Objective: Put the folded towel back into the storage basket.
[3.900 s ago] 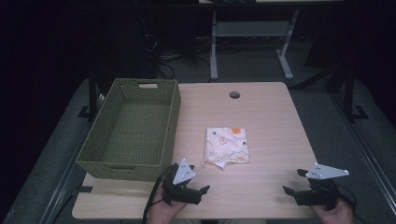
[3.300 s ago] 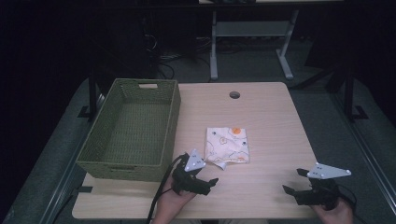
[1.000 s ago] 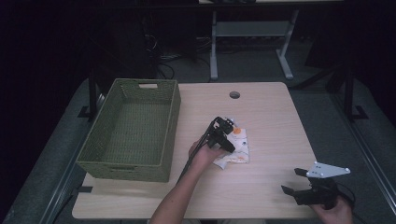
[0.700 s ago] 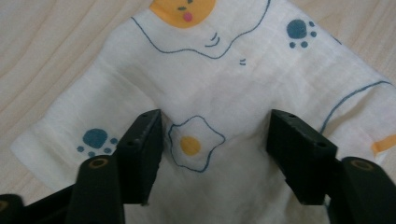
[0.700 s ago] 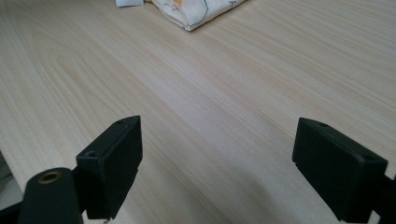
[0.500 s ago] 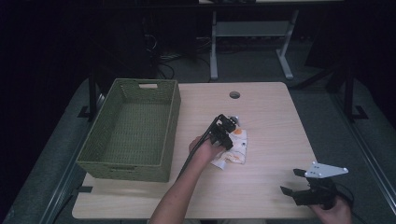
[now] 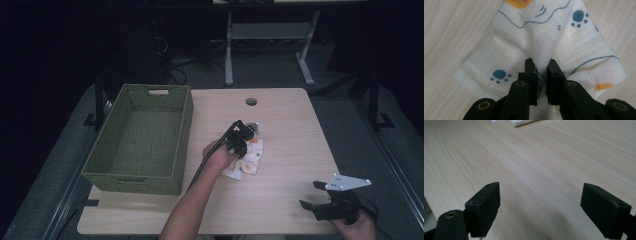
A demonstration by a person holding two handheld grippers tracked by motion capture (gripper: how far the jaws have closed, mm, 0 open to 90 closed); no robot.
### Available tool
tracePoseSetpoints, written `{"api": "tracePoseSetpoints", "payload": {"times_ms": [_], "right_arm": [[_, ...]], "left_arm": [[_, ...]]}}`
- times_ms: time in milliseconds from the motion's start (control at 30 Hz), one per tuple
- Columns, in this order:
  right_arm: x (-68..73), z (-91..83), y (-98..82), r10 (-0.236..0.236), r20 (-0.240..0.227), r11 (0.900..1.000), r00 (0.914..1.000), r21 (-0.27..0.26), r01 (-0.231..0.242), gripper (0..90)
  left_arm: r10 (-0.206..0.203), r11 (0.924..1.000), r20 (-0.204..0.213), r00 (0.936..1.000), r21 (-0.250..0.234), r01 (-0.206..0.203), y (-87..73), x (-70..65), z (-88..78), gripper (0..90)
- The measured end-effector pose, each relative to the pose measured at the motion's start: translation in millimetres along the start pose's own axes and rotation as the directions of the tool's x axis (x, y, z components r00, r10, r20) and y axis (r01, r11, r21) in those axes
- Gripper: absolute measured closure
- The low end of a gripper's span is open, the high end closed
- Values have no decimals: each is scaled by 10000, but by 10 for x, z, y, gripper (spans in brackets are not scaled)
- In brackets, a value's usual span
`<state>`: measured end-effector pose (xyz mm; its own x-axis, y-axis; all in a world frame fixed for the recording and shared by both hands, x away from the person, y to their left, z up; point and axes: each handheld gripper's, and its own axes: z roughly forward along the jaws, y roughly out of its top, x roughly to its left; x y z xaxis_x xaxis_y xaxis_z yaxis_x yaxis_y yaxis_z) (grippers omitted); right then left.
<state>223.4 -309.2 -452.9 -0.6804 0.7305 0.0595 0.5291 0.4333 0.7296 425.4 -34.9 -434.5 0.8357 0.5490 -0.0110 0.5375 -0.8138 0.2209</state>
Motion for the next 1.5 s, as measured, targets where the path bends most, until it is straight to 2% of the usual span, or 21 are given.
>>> {"api": "tracePoseSetpoints", "payload": {"times_ms": [333,467,1000,1267,1500], "right_arm": [[-28,-23,-15,69,76,9999,9999,-109,-68,159],[-23,-14,-12,58,63,9999,10000,-97,-58,159],[-9,2,1,37,99,10000,9999,-50,-37,159],[-5,20,4,22,111,10000,9999,-21,-22,158],[-1,40,3,49,62,10000,10000,49,-50,158]], "left_arm": [[39,9998,85,10000,180,-40,-36,42,-38,829],[-96,9999,220,9997,139,93,-75,62,-99,829],[-127,9998,211,9997,-181,131,-252,136,-564,829],[28,9998,-20,10000,-200,-29,-291,134,-787,829],[-60,9997,-116,9999,-257,57,-340,149,-938,828]]}}
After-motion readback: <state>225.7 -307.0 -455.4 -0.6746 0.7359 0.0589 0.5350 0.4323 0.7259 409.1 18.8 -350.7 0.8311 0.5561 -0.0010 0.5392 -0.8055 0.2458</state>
